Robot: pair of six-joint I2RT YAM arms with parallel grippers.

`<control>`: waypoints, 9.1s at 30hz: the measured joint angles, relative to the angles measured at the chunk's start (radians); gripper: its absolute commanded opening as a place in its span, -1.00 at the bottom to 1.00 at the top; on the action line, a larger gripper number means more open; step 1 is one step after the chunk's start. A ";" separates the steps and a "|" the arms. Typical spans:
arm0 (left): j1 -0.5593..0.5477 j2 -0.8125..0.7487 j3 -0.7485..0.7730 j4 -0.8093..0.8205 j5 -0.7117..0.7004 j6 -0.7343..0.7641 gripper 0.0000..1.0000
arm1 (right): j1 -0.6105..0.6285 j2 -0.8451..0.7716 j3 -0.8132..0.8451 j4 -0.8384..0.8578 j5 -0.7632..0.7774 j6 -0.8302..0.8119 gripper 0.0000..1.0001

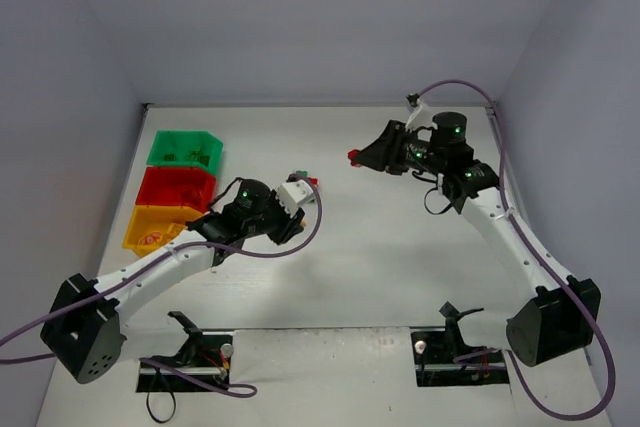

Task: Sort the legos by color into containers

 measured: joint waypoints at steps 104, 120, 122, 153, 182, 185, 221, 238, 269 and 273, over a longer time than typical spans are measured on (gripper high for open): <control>0.846 0.449 0.574 -0.504 -0.327 -0.584 0.06 | 0.343 -0.222 -0.214 0.066 0.321 -0.655 0.86; 0.789 0.301 0.549 -0.510 -0.274 -0.583 0.35 | 0.337 0.180 -0.080 0.068 0.538 -0.393 0.82; 0.742 0.223 0.504 -0.518 -0.257 -0.586 0.35 | 0.338 0.267 -0.039 0.068 0.574 -0.341 0.79; 0.563 -0.087 0.193 -0.590 -0.130 -0.591 0.35 | 0.435 1.020 0.660 -0.185 0.992 0.043 0.90; 0.517 -0.038 0.294 -0.515 0.167 -0.645 0.35 | 0.449 0.352 -0.103 0.211 0.597 -0.513 -1.00; 0.458 -0.037 0.314 -0.478 0.242 -0.684 0.35 | 0.449 0.221 -0.155 0.276 0.469 -0.624 -1.00; 0.196 0.047 0.341 -0.342 0.383 -0.882 -1.00 | 0.449 -0.045 -0.274 0.314 0.165 -0.784 -0.96; 0.253 0.115 0.436 -0.454 0.407 -0.774 -1.00 | 0.435 -0.093 -0.372 0.310 0.217 -0.789 -1.00; 0.820 0.794 0.977 -0.428 -0.158 -0.501 -0.05 | 0.396 -0.055 -0.376 0.246 0.247 -0.782 -1.00; 0.819 0.798 0.984 -0.431 -0.160 -0.502 0.17 | 0.396 -0.040 -0.365 0.246 0.248 -0.774 -1.00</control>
